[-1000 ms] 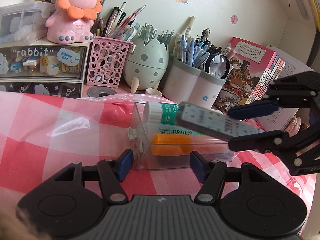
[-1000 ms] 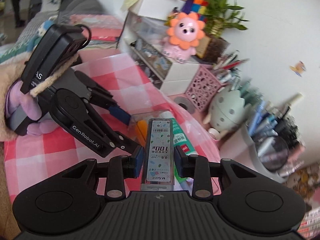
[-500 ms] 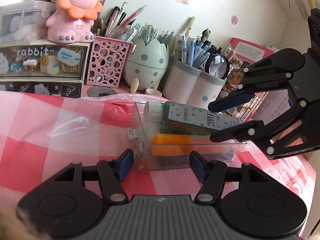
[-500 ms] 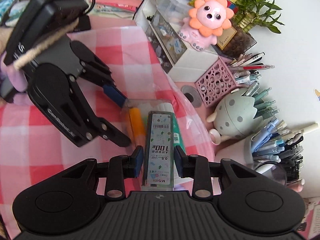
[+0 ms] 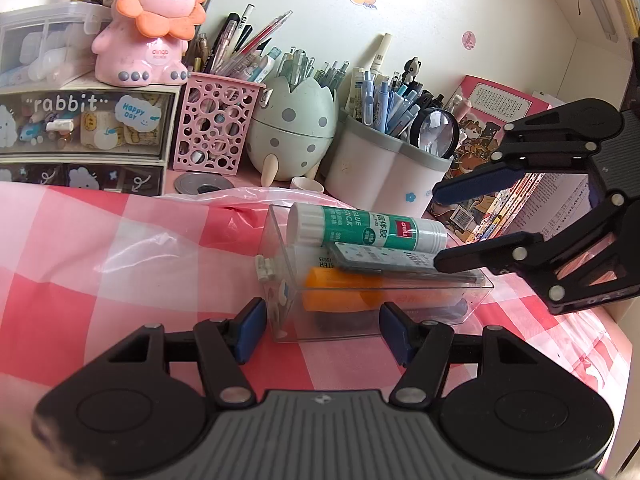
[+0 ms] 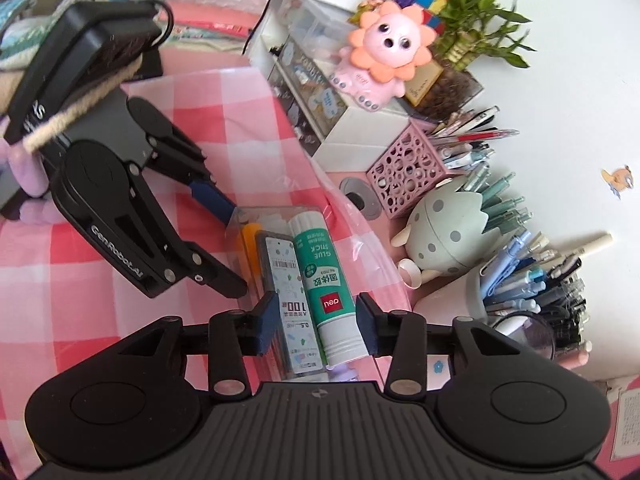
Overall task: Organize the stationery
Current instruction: 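Lower the lead case into the clear box and open the right gripper, then move the right gripper back over the white eraser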
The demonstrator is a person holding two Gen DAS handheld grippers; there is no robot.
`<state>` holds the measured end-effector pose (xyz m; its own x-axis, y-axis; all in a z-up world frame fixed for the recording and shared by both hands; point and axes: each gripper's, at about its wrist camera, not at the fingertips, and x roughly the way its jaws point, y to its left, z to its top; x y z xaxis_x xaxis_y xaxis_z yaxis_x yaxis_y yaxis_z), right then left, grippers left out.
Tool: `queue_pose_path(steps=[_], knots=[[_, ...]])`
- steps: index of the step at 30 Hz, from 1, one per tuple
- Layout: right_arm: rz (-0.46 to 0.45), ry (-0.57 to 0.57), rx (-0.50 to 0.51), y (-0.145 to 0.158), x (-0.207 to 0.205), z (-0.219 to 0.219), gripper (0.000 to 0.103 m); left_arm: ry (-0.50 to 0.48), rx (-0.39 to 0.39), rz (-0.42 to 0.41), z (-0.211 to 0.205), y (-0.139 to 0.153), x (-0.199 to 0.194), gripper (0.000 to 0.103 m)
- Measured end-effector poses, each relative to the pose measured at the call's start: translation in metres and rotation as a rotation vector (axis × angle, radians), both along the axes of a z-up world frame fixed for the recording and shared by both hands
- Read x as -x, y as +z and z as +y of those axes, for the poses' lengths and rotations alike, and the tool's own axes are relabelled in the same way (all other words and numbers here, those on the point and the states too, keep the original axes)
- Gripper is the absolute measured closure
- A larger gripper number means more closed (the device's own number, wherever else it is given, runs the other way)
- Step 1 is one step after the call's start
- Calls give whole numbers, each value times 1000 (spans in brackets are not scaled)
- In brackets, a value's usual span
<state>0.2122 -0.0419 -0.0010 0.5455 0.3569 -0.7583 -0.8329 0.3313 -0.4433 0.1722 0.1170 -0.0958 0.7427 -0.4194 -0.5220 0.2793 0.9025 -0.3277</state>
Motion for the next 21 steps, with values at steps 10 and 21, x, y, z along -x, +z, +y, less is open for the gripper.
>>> queue_pose_path(steps=[10,21], knots=[[-10,-105,-99,3,8,-18,50,0,0,0,0,0,0,67],[10,-226,-189,-10,39,-47,37,0,0,0,0,0,0,67]])
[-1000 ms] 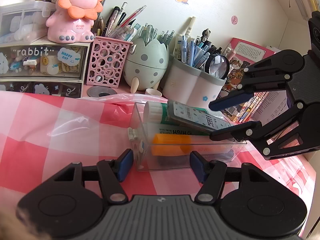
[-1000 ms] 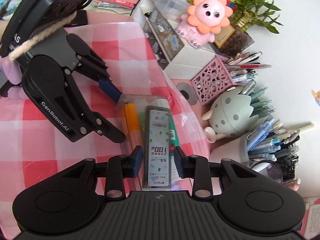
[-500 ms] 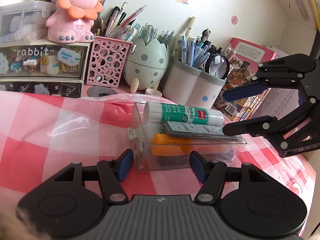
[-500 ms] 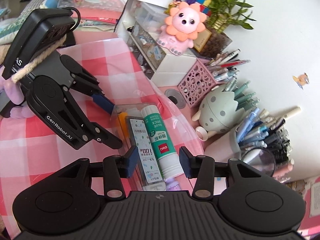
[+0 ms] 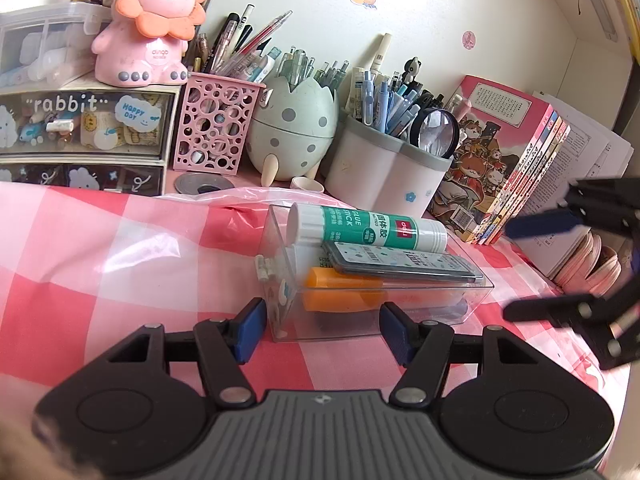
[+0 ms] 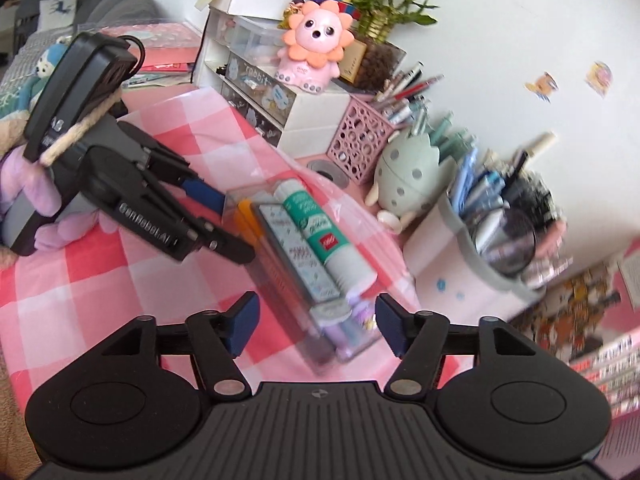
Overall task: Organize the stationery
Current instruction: 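Move the right gripper back over the white eraser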
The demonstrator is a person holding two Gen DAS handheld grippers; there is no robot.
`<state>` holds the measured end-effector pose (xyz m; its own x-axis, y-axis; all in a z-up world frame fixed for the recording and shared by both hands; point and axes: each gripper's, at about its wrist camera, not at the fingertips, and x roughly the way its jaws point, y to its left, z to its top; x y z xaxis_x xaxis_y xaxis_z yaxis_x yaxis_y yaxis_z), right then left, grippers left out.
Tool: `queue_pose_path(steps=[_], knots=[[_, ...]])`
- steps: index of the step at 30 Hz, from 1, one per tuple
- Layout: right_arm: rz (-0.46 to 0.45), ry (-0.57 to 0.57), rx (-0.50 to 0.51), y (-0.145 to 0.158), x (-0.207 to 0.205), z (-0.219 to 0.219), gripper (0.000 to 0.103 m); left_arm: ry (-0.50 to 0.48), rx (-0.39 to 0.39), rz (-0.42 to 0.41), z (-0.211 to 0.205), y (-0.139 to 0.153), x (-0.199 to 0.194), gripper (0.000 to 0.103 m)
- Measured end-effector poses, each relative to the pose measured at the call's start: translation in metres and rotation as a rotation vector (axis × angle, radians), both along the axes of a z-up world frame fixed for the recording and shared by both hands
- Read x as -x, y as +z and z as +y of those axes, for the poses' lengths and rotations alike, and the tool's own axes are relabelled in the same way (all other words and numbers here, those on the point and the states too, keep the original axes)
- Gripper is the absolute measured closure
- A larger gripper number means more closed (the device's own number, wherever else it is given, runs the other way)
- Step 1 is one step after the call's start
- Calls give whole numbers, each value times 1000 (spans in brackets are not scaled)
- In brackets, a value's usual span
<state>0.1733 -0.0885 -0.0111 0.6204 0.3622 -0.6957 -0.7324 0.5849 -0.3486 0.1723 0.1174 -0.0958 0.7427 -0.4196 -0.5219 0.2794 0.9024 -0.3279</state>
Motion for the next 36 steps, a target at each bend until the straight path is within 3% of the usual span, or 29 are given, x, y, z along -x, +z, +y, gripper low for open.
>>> queue_pose_path(steps=[8,25,36], knots=[[-10,-63,-23,-9,31,-18,25,0,0,0,0,0,0,67],[82,-337,-191,-56,73,-49,24,0,0,0,0,0,0,67],[101,-398,-275,-63,83,-53,37,0,0,0,0,0,0,67]])
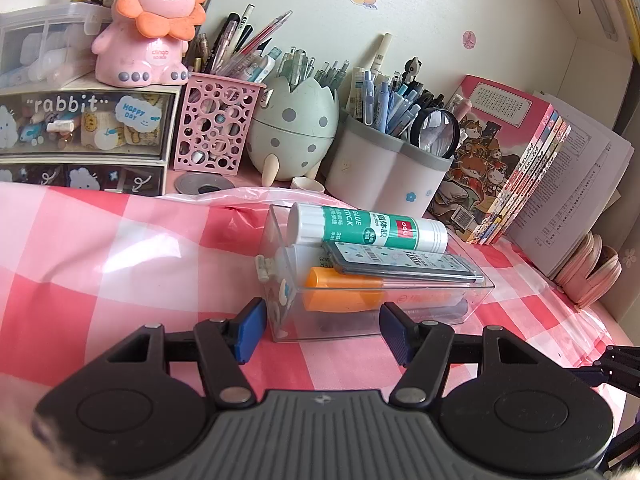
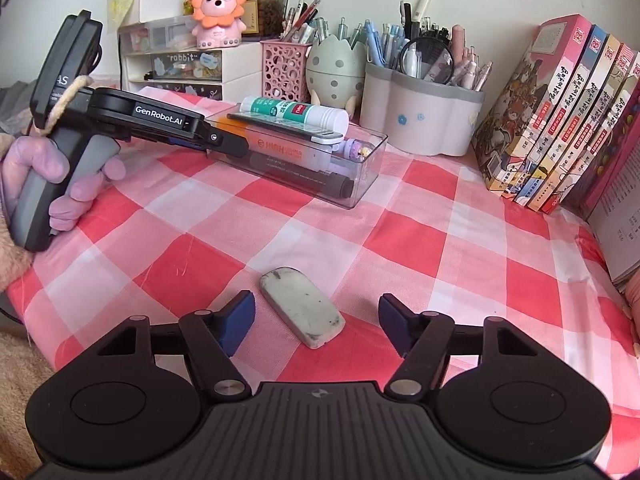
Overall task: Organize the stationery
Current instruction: 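Move the right gripper back over the white eraser, then grasp the white eraser with the right gripper and lift it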
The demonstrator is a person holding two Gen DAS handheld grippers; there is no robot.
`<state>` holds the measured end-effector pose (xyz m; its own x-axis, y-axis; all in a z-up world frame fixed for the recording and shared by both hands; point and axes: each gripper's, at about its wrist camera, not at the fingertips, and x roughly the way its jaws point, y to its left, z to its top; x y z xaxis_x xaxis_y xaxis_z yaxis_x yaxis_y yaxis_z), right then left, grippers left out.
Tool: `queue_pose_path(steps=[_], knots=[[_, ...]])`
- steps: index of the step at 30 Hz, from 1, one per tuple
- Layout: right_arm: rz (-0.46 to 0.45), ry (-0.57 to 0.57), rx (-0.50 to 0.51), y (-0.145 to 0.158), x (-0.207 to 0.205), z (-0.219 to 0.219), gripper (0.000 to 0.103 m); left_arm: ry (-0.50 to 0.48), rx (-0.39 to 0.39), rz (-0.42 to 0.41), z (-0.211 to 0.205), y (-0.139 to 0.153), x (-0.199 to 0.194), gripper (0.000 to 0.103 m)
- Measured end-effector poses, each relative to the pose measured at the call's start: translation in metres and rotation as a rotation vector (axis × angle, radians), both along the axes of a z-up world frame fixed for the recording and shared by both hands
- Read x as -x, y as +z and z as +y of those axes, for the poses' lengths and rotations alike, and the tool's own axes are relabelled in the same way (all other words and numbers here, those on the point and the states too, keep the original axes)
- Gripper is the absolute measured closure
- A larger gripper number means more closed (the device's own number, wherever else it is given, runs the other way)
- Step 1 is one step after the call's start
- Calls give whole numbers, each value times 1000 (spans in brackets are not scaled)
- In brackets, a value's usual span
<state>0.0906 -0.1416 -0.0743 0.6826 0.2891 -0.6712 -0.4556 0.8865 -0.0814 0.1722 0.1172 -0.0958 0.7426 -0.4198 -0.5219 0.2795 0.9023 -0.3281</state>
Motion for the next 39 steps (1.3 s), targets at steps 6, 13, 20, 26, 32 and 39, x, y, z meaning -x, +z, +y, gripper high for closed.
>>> queue_pose_path(steps=[6,13,20,26,32,39], knots=[[3,12,-10,1,1,2,45,0,0,0,0,0,0,67],[5,31,-15,1,2,4,52,0,0,0,0,0,0,67],[7,44,-8,1,3,6,61,0,0,0,0,0,0,67],[9,42,9,2,4,10,70,0,0,0,0,0,0,67],[18,22,1,2,2,11,71,0,0,0,0,0,0,67],[27,0,-26,5,-3,15,72,0,0,0,0,0,0,67]])
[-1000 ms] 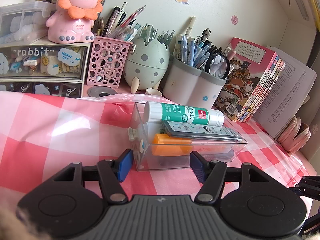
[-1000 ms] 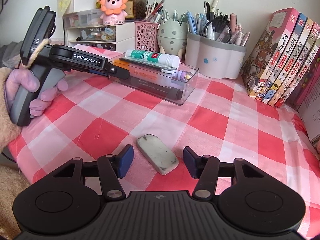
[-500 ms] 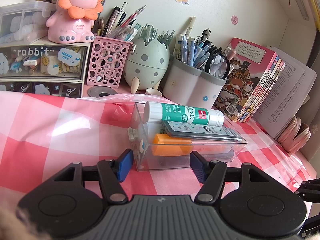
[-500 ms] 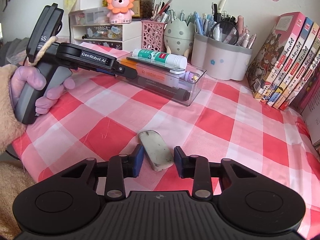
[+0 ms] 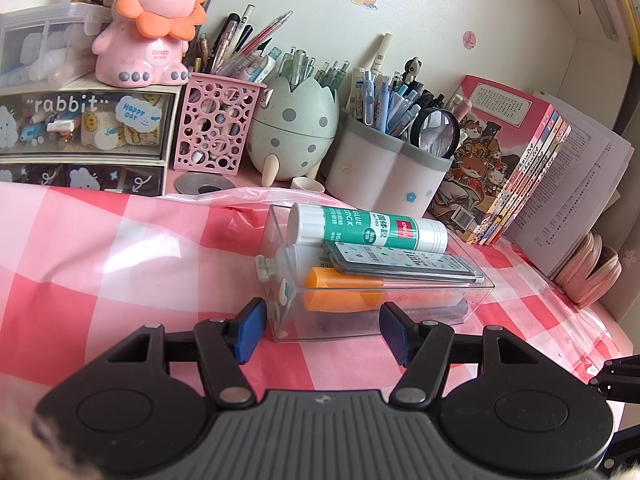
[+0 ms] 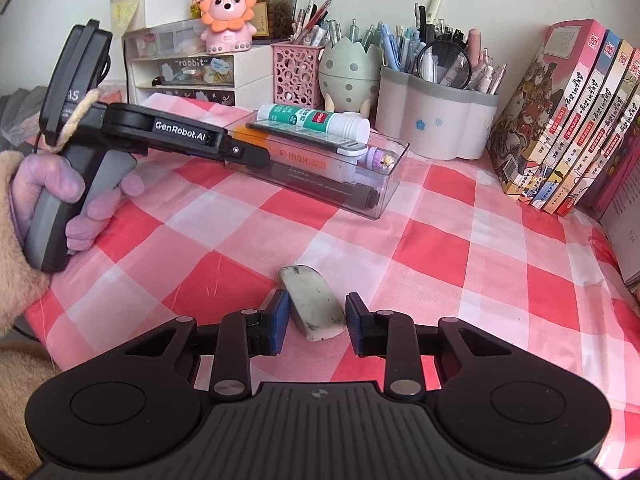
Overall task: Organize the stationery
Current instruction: 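Grasp the white eraser with the right gripper and lift it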
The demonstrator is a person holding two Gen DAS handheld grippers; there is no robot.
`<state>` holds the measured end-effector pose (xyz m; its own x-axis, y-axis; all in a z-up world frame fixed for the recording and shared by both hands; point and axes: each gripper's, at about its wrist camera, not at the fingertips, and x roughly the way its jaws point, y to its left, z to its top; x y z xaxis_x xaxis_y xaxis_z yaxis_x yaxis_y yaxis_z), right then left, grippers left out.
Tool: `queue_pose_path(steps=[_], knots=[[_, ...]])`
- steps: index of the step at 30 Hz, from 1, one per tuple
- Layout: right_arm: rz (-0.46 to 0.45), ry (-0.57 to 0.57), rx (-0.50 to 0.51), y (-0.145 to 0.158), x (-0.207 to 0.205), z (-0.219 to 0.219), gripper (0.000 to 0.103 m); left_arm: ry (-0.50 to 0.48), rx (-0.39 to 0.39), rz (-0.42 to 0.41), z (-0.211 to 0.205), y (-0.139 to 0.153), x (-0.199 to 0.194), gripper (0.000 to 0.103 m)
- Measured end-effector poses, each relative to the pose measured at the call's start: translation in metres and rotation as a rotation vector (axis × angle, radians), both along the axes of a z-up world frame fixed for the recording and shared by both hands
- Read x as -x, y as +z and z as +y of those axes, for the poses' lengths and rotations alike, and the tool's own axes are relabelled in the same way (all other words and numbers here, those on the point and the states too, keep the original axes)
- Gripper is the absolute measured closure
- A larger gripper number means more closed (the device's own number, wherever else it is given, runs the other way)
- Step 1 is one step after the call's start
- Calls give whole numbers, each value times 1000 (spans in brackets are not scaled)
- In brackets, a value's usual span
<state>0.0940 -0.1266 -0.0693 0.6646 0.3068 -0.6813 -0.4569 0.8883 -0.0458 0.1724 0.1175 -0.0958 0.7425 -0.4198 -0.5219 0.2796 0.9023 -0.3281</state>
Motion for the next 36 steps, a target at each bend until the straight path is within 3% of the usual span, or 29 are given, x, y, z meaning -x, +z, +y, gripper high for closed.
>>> queue_pose_path(steps=[19,33,34,36], knots=[[-40,-118,-44,31,-26,4,80,0,2,0,0,0,0,67],[38,-79,-10,21,-6,5,81,0,1,0,-1,0,0,67],[51,-71,-2,19,-4,6,90,0,1,0,-1,0,1,67],[80,-71,27,13,-3,8,91,0,2,0,-1,0,1,67]])
